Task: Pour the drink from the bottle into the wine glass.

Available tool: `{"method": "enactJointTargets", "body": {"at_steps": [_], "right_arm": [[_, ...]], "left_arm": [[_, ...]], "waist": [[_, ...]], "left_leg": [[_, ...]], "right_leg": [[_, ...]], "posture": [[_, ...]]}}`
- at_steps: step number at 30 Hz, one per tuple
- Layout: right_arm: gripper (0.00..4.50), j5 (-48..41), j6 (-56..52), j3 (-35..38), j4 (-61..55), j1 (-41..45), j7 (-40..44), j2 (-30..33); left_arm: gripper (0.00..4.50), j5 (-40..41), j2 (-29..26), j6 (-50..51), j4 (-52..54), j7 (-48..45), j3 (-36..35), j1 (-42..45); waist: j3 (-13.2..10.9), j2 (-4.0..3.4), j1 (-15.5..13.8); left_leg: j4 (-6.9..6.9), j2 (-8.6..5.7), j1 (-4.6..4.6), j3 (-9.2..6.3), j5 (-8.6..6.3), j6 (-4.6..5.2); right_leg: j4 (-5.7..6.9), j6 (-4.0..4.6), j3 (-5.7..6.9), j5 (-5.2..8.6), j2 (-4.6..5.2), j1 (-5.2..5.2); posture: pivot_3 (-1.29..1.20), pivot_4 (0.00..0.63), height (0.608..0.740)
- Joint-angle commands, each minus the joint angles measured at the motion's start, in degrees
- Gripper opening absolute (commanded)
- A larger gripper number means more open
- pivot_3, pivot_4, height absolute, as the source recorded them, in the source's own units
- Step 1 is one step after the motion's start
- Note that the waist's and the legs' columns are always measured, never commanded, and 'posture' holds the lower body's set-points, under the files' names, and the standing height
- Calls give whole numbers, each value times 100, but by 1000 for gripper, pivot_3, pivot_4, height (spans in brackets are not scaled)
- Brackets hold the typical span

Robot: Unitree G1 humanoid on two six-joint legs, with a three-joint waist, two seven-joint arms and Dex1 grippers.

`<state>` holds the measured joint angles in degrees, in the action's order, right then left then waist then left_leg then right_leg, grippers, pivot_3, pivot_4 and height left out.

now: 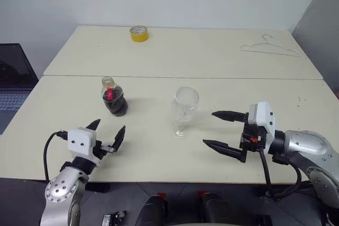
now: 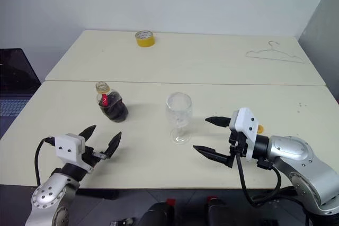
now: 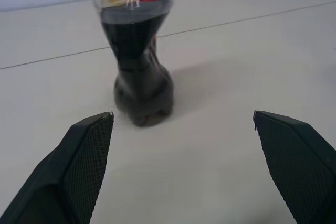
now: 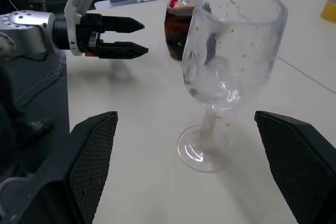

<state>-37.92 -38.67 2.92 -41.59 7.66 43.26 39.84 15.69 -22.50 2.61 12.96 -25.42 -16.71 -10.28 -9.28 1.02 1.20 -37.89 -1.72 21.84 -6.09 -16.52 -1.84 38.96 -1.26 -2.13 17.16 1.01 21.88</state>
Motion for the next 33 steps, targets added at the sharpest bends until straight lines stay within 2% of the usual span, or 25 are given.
{"method": "enactJointTargets", "body": {"at_steps": [1, 7, 15, 26, 33], "right_arm": [[4466, -176, -20, -60, -256, 195, -95, -33], [4466, -331, -57, -20, -342, 222, -24, 123], [4466, -462, -67, 16, -424, 320, -131, 188], [4466, -1725, -554, 566, -395, 1117, -647, 272], [4466, -1890, -639, 490, -287, 1519, -819, 304]], "left_arm": [[4500, -130, -316, -74, -460, 44, -168, 576], [4500, -218, -612, -76, -1089, -74, -76, 1185], [4500, -409, -666, -157, -1585, -151, 163, 1595], [4500, -618, -663, -412, -2357, -198, 346, 2203], [4500, -588, -589, -422, -2530, -251, 498, 2427]], "waist": [[0, 0, -12], [0, 1, -13], [0, 1, -18], [0, 1, -18], [1, 1, -22]], "left_leg": [[0, 0, -1, -1, 0, 0], [1, -4, 1, 4, 0, -1], [1, -2, 1, 0, 0, -1], [1, -2, 3, 0, 0, 0], [0, -2, 8, 0, 0, 0]], "right_leg": [[0, 0, 1, 0, 0, 0], [-4, 0, -4, 0, 5, 3], [0, 0, -1, 0, 4, 4], [2, 0, -1, -1, 4, 8], [2, 0, -3, -1, 5, 11]], "posture": [[0, 150, 740], [0, 150, 740], [0, 150, 740], [0, 150, 740], [0, 150, 740]]}}
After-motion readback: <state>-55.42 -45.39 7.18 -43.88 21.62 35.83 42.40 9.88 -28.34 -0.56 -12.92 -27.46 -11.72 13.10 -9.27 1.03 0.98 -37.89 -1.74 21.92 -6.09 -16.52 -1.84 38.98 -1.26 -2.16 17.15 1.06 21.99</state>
